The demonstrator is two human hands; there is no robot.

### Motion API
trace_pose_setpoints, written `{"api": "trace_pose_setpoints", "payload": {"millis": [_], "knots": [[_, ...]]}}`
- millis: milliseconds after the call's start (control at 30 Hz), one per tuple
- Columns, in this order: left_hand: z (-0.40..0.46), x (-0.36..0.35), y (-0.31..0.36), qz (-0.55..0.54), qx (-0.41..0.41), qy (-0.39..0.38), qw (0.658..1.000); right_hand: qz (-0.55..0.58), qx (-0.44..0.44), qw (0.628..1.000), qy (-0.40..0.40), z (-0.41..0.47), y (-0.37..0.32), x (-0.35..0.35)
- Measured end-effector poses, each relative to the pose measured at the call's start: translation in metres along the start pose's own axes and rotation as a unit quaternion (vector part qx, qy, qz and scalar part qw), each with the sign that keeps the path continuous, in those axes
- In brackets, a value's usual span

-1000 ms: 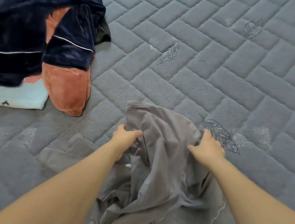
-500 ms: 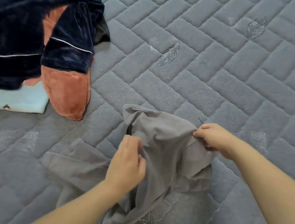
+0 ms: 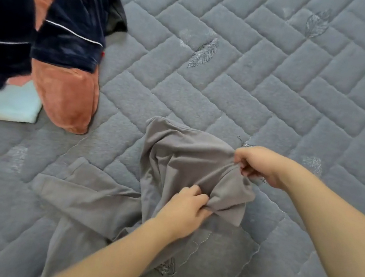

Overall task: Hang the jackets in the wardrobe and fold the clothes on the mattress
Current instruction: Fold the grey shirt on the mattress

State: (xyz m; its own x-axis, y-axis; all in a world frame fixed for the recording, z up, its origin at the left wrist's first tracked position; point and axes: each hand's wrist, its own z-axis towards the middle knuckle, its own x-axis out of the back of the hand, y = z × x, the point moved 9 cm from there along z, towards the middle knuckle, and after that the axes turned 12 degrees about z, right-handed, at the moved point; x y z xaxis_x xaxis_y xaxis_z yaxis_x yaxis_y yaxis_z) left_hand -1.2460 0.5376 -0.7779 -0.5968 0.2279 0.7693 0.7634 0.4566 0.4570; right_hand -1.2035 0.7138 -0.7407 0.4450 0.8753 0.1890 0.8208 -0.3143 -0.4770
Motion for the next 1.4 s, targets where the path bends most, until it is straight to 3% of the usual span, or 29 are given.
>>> {"api": "trace_pose_setpoints", "payload": {"millis": [67,133,200,267,333,367,467,567,667,733,767,833,900,1067,1133,1233,1300,1400], "knots": [[-0.023,0.028,-0.022,-0.135,0.021,-0.03,0.99,-0.006,0.014,1.0,0.002,-0.009,-0.018,-0.008],[-0.053,0.063,-0.058,-0.295,0.117,-0.013,0.948,-0.006,0.018,1.0,-0.022,-0.018,-0.038,-0.032],[-0.081,0.092,-0.089,-0.489,0.204,0.033,0.847,0.067,0.021,0.995,-0.069,-0.025,-0.061,-0.065],[-0.104,0.12,-0.124,-0.604,0.268,0.098,0.744,0.173,0.028,0.979,-0.101,-0.027,-0.087,-0.096],[-0.128,0.144,-0.172,-0.647,0.331,0.19,0.66,0.213,0.05,0.972,-0.086,-0.023,-0.106,-0.118],[-0.143,0.151,-0.199,-0.632,0.384,0.234,0.631,0.183,0.064,0.98,-0.05,-0.015,-0.107,-0.123],[-0.179,0.154,-0.26,-0.519,0.525,0.307,0.601,-0.045,0.052,0.993,0.093,0.007,-0.074,-0.116],[-0.157,0.134,-0.265,-0.514,0.532,0.26,0.62,-0.176,0.009,0.967,0.181,0.017,-0.03,-0.096],[-0.127,0.105,-0.249,-0.468,0.544,0.16,0.678,-0.184,-0.023,0.966,0.181,0.034,0.006,-0.088],[-0.109,0.1,-0.243,-0.302,0.521,0.077,0.795,-0.136,0.007,0.98,0.145,0.043,0.013,-0.1],[-0.1,0.104,-0.237,-0.212,0.489,0.07,0.843,-0.124,0.033,0.983,0.13,0.045,0.011,-0.105],[-0.082,0.125,-0.206,-0.135,0.375,0.114,0.91,-0.118,0.088,0.981,0.129,0.041,-0.003,-0.104],[-0.079,0.164,-0.182,-0.155,0.301,0.229,0.913,-0.088,0.138,0.967,0.196,0.026,-0.028,-0.07],[-0.09,0.273,-0.143,-0.237,0.209,0.458,0.831,0.037,0.19,0.893,0.407,-0.029,-0.08,0.072],[-0.084,0.297,-0.132,-0.236,0.211,0.498,0.807,0.063,0.195,0.861,0.466,-0.039,-0.093,0.114],[-0.042,0.278,-0.163,-0.295,0.284,0.422,0.809,0.088,0.179,0.844,0.498,-0.028,-0.1,0.131],[-0.02,0.228,-0.203,-0.377,0.35,0.306,0.801,0.096,0.15,0.849,0.498,-0.016,-0.084,0.106],[-0.026,0.138,-0.227,-0.325,0.429,0.083,0.839,0.112,0.119,0.877,0.452,0.008,-0.036,0.033]]}}
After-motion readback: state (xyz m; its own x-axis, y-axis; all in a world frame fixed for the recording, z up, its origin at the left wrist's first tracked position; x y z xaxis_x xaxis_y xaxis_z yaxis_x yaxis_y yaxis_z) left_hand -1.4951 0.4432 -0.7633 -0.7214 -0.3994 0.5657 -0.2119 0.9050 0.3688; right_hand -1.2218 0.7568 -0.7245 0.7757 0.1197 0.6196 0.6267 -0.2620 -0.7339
